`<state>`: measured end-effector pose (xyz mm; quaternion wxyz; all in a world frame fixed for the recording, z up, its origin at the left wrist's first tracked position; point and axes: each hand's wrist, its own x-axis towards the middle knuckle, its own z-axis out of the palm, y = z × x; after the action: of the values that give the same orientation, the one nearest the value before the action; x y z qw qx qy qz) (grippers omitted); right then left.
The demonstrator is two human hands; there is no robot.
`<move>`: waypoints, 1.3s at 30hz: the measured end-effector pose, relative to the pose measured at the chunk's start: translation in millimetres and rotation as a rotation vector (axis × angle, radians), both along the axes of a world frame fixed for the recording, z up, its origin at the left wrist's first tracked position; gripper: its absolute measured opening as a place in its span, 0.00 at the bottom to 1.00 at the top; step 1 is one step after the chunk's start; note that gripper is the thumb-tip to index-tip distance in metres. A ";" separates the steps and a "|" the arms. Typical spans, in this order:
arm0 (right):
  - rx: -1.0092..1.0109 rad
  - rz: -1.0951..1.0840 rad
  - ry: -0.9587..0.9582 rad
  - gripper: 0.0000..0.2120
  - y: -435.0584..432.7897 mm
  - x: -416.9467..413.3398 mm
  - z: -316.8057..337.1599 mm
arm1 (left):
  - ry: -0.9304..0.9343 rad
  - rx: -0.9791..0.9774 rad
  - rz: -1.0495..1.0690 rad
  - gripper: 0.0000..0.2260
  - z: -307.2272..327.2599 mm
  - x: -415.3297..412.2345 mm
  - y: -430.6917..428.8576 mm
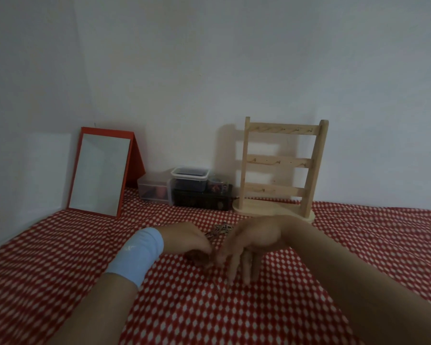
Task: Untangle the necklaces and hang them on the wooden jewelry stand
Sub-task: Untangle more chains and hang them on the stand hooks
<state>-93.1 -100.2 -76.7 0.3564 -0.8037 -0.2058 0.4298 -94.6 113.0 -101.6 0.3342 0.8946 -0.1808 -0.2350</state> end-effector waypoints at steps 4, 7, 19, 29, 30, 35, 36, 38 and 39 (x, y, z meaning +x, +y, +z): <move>-0.076 -0.164 -0.402 0.12 16.1 18.7 -4.9 | 0.103 -0.336 0.152 0.09 11.7 0.8 23.7; -0.074 -0.246 -0.740 0.09 27.1 39.5 -17.8 | -0.195 -0.267 0.275 0.09 5.6 21.3 33.7; -0.374 -0.011 -0.923 0.08 24.8 73.1 -43.9 | -0.486 0.207 0.230 0.05 -34.7 60.4 20.9; -0.226 0.020 -0.912 0.10 23.3 89.6 -53.7 | -0.331 0.434 0.212 0.21 -27.4 52.9 -23.2; -0.211 0.020 -0.905 0.09 24.0 91.7 -55.6 | -0.342 0.446 0.215 0.19 -27.7 53.0 -25.0; -0.126 -0.023 -0.873 0.07 19.2 93.6 -60.9 | -0.283 0.440 0.208 0.09 -23.4 57.1 -20.1; -0.117 -0.030 -0.863 0.07 17.5 93.8 -60.5 | -0.265 0.434 0.204 0.08 -21.8 56.9 -18.3; -0.106 -0.043 -0.852 0.06 14.2 94.6 -58.9 | -0.222 0.382 0.206 0.09 -19.1 57.0 -12.5; -0.098 -0.055 -0.850 0.06 12.8 95.0 -58.0 | -0.186 0.315 0.232 0.10 -18.4 57.3 -10.7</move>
<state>1.8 -87.4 -134.7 0.2126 -0.9304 -0.2923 0.0602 -37.4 102.4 -120.0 0.1969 0.9685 -0.0675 -0.1368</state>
